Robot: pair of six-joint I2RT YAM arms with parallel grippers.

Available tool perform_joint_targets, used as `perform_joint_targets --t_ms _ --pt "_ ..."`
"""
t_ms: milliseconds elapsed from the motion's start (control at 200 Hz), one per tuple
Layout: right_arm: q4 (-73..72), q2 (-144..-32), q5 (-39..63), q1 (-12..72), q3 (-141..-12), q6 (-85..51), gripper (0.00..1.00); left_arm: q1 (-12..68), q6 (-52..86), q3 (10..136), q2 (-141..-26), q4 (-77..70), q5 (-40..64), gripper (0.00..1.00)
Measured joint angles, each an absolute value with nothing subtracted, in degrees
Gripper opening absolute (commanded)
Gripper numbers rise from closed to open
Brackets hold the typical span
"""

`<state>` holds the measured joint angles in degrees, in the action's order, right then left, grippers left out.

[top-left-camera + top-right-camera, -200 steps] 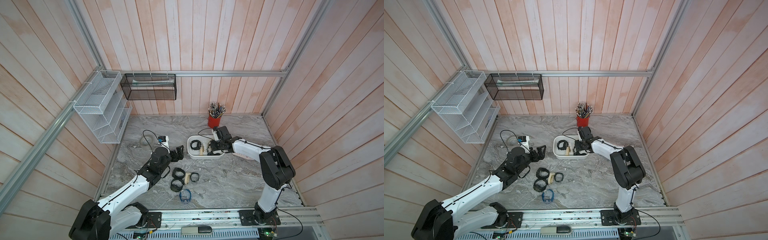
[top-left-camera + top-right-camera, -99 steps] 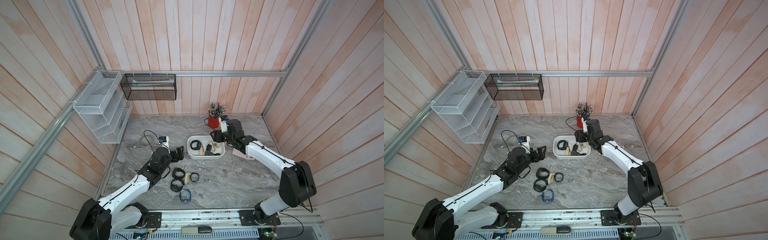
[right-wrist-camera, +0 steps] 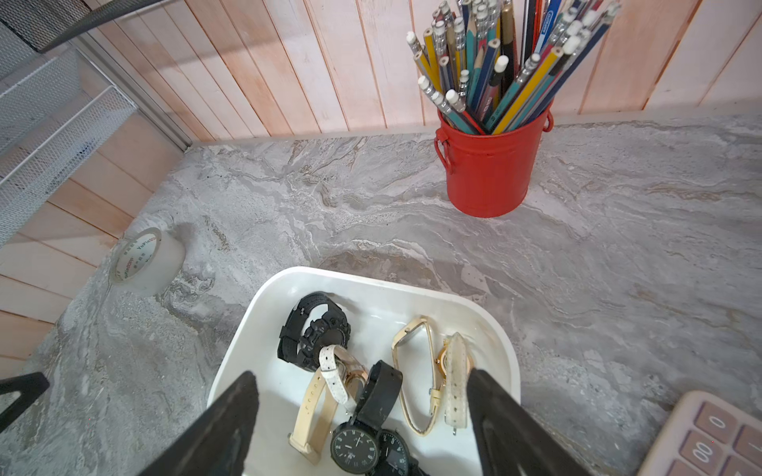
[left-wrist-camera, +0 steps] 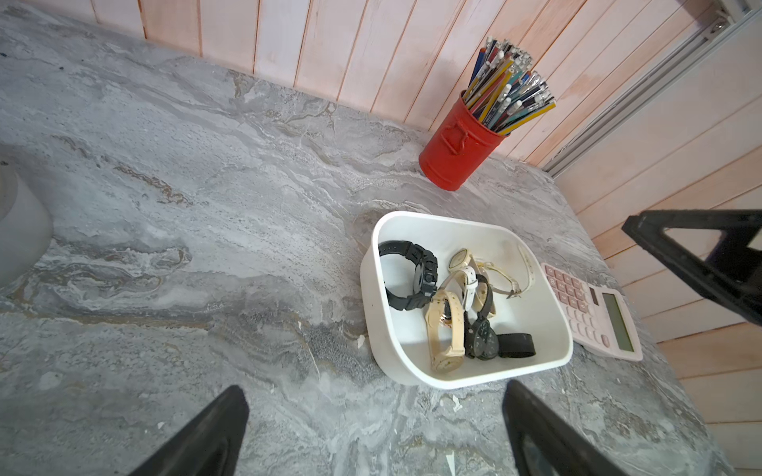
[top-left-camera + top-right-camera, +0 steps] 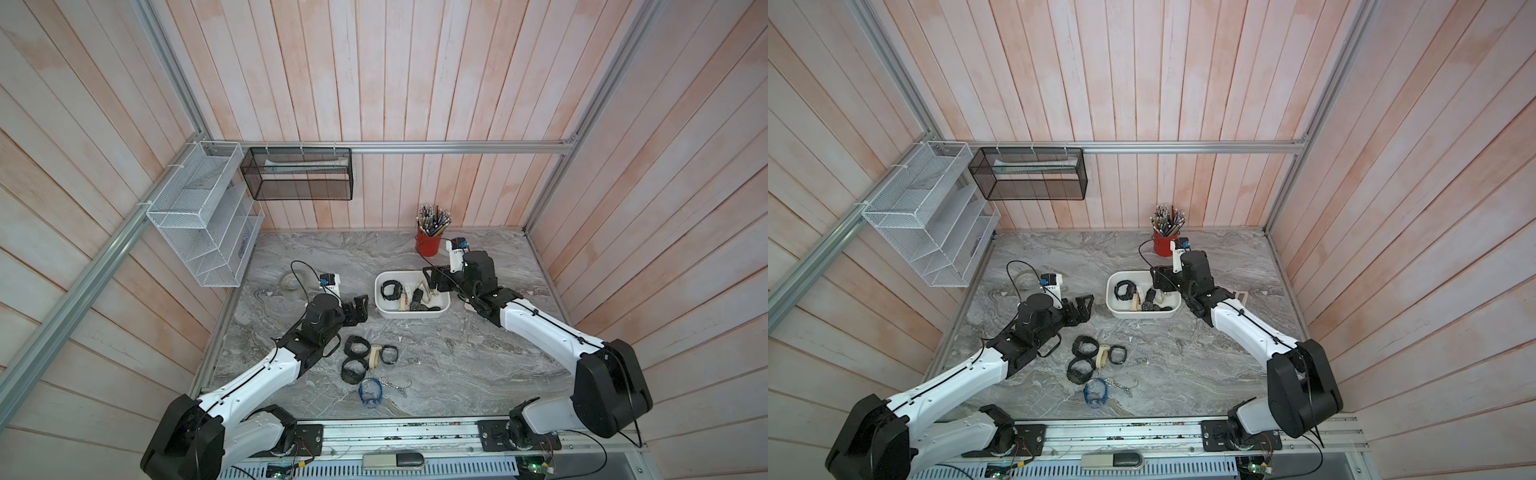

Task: Put the watch into the storage box
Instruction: Place the watch in the storage box, then pick up the watch at the center of the board.

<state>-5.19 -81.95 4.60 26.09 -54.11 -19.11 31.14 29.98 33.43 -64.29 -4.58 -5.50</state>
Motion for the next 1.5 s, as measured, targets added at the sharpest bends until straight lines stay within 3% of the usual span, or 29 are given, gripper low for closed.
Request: perform_joint_targets --t_ms 340,560,935,1500 --pt "-5.74 -81.95 3.90 26.09 -53.34 -19.75 0.81 32.03 29.56 39.79 -64.64 12.16 -1.98 0.69" --pt "-5.87 -81.95 3.90 26.09 -53.28 -19.77 0.82 41.28 28.53 46.06 -69.23 24.25 -4.43 0.55" --pt "-6.04 -81.95 3.92 26.09 -53.19 -19.94 0.81 45.89 28.77 47.20 -72.90 37.17 -7.97 0.47" --pt "-6.07 -81.95 3.90 26.09 -52.27 -20.40 0.82 49.54 30.76 47.44 -74.50 34.76 -2.79 0.34"
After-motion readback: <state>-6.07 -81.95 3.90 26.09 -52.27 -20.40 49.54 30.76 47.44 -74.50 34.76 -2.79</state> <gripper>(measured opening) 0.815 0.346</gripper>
